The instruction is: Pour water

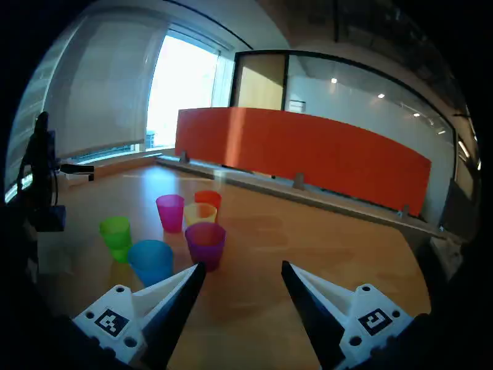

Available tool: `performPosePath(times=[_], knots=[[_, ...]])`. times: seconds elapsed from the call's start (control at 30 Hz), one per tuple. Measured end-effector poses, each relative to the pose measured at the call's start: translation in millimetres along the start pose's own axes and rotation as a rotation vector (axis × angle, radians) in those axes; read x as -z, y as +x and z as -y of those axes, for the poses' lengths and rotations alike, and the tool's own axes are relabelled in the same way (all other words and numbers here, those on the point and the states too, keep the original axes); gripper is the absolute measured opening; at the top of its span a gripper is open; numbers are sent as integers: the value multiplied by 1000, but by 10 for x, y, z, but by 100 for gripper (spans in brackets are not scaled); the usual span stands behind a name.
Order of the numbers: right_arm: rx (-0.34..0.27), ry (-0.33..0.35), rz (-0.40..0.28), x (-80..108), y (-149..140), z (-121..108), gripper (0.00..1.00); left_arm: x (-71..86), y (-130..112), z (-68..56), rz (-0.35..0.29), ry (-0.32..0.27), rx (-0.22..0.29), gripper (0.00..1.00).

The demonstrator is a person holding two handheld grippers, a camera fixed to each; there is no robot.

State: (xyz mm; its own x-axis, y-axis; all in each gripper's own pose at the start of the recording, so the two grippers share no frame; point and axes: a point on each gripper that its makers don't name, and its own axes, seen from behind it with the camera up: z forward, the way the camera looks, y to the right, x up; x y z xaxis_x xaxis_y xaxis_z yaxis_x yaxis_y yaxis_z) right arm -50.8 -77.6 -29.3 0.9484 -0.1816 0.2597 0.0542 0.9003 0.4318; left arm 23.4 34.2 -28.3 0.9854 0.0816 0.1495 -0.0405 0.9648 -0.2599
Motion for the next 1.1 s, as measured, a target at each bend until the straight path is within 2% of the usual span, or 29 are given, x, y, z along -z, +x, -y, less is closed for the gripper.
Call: performPosePath(times=[0.17, 0.3, 0.67, 0.87, 1.1], knots=[[-25, -63, -48, -3, 118, -114, 95, -15, 39, 13, -25, 23, 0, 92], [-47, -112, -85, 17, 202, -202, 95, -19, 99, -25, -48, 27, 1, 92], [-127, -295, -187, 111, 443, -547, 95, -47, 259, -98, -103, 46, 26, 92], [-183, -332, -232, 171, 492, -602, 95, -67, 348, -103, -129, 69, 26, 92], [-199, -385, -274, 266, 523, -706, 95, -51, 411, -92, -152, 92, 57, 92]])
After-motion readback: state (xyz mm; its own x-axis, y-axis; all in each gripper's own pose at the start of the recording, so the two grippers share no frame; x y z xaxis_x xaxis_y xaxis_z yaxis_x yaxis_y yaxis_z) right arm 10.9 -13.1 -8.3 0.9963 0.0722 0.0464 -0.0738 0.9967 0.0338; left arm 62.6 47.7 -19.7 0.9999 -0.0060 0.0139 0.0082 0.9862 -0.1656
